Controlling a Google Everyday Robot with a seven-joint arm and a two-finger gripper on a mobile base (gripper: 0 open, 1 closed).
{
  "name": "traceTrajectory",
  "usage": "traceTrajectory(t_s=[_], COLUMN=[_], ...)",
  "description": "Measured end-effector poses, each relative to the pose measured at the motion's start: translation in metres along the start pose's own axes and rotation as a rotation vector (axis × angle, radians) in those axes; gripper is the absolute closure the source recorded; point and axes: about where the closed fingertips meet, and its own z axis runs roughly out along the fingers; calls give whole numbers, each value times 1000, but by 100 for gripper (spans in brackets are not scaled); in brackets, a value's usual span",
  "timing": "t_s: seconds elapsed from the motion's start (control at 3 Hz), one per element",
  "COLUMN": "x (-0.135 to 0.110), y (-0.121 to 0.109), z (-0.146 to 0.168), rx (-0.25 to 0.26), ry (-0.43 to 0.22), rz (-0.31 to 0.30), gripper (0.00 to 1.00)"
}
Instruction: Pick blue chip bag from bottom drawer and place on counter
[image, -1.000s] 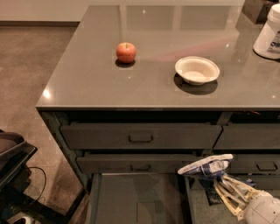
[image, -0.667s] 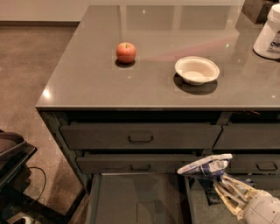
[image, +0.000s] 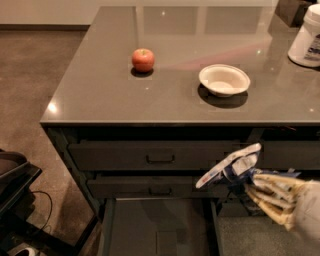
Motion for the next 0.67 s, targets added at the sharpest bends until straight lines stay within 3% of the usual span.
traceTrajectory(t_s=[0.33, 0.67], x=[-42, -70], y=[-37, -76], z=[2, 20], rx=[-72, -91], ry=[-25, -132], rz=[-107, -188], gripper=[100, 100])
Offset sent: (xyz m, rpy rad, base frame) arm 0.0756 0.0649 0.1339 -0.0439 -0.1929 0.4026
